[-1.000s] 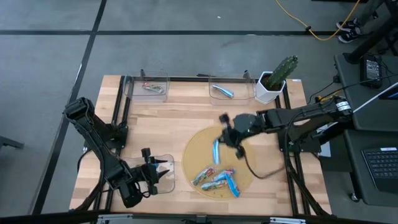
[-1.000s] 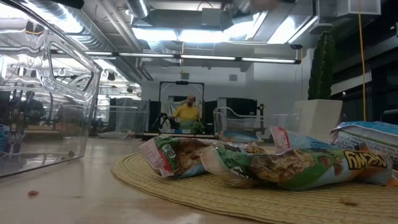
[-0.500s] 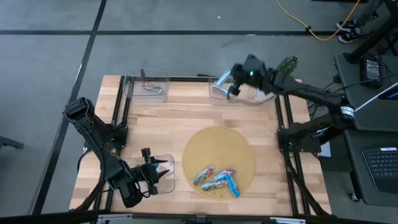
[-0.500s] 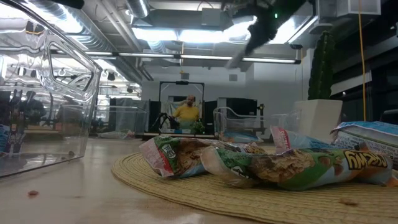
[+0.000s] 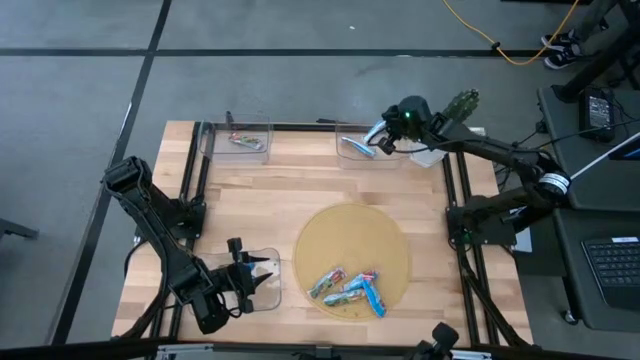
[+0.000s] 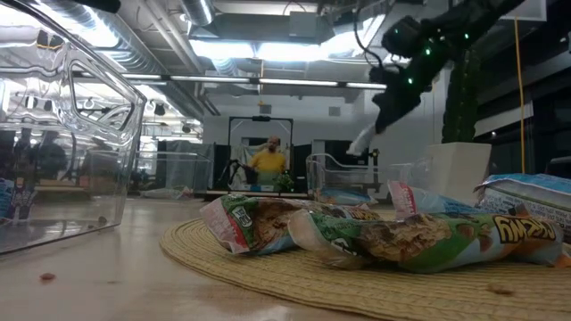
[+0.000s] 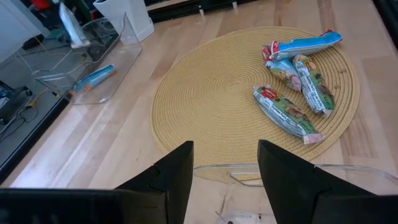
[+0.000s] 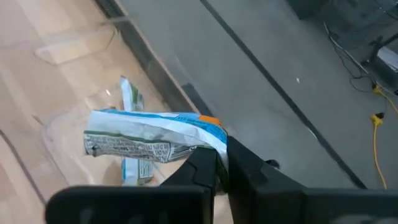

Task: Pick and place Granola Bars by type
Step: Put the orange granola bar into the top right transparent bin

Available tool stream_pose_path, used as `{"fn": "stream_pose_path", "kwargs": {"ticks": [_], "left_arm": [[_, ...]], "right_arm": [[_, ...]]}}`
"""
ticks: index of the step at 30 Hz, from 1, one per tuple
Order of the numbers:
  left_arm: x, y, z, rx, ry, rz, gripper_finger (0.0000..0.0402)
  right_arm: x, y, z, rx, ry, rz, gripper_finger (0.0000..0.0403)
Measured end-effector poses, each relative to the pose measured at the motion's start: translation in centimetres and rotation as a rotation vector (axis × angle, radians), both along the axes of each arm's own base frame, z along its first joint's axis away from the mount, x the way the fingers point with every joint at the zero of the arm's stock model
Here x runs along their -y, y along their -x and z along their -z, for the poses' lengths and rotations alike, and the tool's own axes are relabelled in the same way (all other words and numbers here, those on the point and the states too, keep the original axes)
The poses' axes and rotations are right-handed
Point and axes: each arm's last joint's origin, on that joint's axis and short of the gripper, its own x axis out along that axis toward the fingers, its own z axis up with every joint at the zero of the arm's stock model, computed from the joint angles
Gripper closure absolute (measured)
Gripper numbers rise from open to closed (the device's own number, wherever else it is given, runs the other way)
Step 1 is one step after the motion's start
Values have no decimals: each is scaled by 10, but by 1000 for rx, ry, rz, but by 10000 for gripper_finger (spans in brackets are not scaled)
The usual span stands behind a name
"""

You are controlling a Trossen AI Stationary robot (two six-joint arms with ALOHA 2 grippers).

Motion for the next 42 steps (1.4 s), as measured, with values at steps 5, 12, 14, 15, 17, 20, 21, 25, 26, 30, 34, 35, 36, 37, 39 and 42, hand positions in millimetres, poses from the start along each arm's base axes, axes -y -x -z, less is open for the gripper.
{"fn": "stream_pose_path", "kwargs": {"ticks": [5,12,14,15,17,20,21,25,26,30,34,35,36,37,39,42], "left_arm": [[0,0,0,11,-12,-7,231],[-1,0,0,12,-14,-8,231],[0,0,0,12,-14,-8,231],[-1,0,0,12,-14,-8,231],[0,0,0,12,-14,-8,231],[0,0,0,12,-14,-8,231],[0,0,0,12,-14,-8,231],[0,0,0,12,-14,-8,231],[0,0,0,12,-13,-8,231],[0,0,0,11,-13,-8,231],[0,0,0,12,-10,-9,231],[0,0,0,11,-9,-8,231],[0,0,0,8,-8,-7,231],[0,0,0,5,-5,-5,231],[0,0,0,-3,1,0,231],[0,0,0,-3,2,0,231]], "right_arm": [[3,5,26,11,-17,-2,379],[11,-4,55,-43,-77,-5,369],[14,-6,60,-47,-81,-4,361],[14,-7,62,-47,-81,-4,356],[15,-9,63,-43,-77,-5,348],[17,-10,61,-32,-53,4,334],[17,-10,60,-33,-48,4,327],[17,-11,55,-40,-35,-18,280],[17,-12,55,-42,-37,-19,265],[14,-15,51,-39,-34,-34,199],[7,-23,43,-68,19,-20,153],[4,-26,40,-90,43,-25,146],[1,-28,37,-102,64,-21,141],[-3,-30,34,-119,85,-15,138],[-10,-32,27,-143,118,-10,135],[-22,-33,16,-154,147,-17,134]]}}
